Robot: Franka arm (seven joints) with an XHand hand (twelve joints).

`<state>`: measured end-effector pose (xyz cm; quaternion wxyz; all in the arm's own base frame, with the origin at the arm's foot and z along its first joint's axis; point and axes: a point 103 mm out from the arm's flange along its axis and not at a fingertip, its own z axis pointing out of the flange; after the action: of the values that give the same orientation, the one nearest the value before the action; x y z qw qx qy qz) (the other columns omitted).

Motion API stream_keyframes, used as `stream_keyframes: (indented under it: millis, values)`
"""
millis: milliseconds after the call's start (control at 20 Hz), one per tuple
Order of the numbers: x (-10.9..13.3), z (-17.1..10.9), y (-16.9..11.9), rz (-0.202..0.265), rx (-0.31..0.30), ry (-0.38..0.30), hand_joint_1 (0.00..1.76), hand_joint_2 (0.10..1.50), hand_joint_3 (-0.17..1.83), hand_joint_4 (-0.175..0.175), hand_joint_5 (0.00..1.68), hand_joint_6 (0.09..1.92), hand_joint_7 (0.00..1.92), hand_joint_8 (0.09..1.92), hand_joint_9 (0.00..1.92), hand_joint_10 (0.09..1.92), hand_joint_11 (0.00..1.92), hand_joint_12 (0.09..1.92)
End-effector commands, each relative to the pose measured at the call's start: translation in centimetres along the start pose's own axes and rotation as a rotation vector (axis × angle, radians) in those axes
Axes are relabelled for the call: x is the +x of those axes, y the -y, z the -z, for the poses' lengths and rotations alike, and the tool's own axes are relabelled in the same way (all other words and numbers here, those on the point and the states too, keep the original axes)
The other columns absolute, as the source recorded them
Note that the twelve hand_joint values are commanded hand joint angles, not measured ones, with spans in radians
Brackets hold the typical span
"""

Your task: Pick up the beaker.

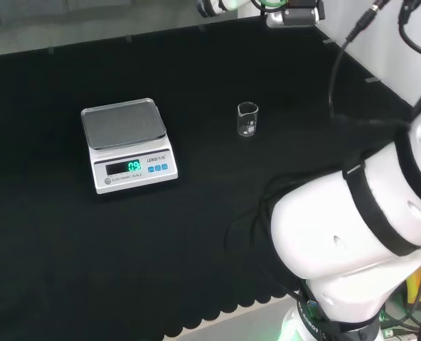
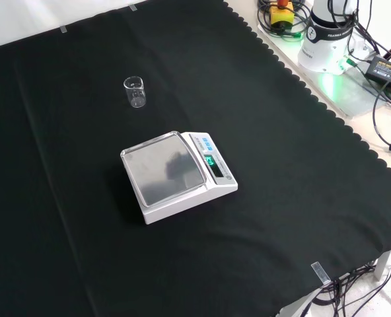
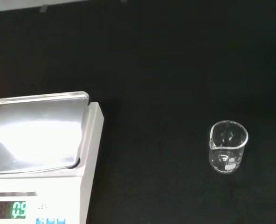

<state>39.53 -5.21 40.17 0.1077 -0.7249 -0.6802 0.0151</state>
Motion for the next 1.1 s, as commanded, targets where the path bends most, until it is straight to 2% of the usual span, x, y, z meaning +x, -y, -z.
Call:
stream_keyframes:
  millis: [50, 300, 650, 1100]
  values:
    - [-5.0, -2.9, -6.6, -0.029, 0.018, -0.071, 0.36, 0.73, 0.09, -0.084, 0.16, 0.09, 0.00, 0.57, 0.00, 0.82, 0.14, 1.54]
    - [-7.4, -5.0, -9.5, -0.058, 0.054, -0.075, 0.37, 0.73, 0.08, -0.084, 0.16, 0.09, 0.00, 0.59, 0.00, 0.83, 0.15, 1.54]
    - [-11.2, -8.5, -12.5, -0.102, 0.111, -0.122, 0.38, 0.73, 0.08, -0.084, 0.16, 0.09, 0.00, 0.60, 0.00, 0.83, 0.15, 1.54]
    - [-13.9, -13.2, -15.4, -0.101, 0.215, -0.158, 0.39, 0.73, 0.07, -0.084, 0.16, 0.09, 0.00, 0.60, 0.00, 0.83, 0.13, 1.54]
